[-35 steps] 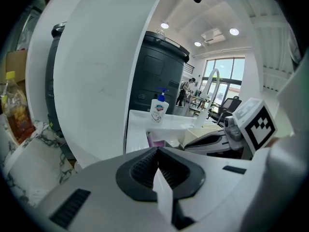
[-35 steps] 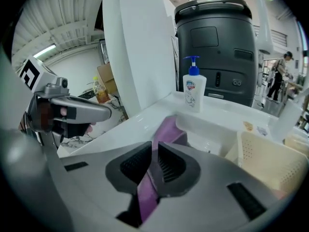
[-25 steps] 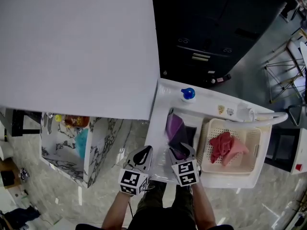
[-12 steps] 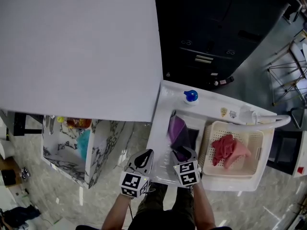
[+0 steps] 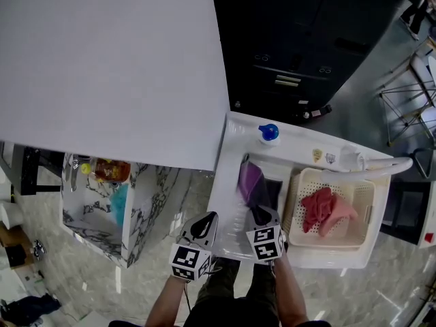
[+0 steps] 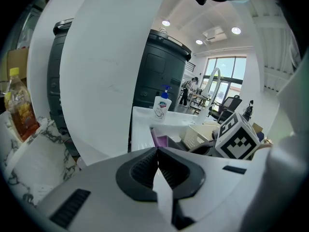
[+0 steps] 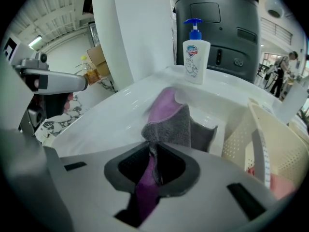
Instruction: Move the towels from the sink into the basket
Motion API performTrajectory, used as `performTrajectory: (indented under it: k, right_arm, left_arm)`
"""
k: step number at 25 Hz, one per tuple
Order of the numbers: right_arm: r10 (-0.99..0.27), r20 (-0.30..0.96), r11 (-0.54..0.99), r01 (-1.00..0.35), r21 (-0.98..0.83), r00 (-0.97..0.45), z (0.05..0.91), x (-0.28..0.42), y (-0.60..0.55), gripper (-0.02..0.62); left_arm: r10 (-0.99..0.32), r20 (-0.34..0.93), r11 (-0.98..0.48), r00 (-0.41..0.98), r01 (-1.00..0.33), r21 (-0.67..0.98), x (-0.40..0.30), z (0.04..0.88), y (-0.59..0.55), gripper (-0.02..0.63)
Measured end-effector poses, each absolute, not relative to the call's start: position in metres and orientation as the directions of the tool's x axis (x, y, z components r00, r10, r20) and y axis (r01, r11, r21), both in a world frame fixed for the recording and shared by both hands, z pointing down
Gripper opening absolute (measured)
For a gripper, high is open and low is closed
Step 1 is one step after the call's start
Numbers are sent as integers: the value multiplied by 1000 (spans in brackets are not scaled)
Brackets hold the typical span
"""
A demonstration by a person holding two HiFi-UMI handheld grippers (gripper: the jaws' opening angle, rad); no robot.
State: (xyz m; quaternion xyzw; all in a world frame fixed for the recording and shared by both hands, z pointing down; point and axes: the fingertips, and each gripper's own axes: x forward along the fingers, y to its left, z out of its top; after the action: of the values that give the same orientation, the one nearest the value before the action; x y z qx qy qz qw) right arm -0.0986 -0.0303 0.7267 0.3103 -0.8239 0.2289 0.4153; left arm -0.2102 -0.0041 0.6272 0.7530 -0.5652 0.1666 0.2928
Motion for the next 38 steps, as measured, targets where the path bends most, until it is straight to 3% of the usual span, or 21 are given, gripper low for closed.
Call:
performTrajectory:
  k: [23,38]
  right_arm:
    - [-566,618,679,-734,-26,-545,595,-87,-66,57]
    - [-724,452,609,-791,64,-521,488,-41,-75,57]
  left_arm:
    - [-826,465,-262,318,-948,184,-196,549,-20,8]
    - [-873,344,-321,346,-938,129,-169,475,-37,8]
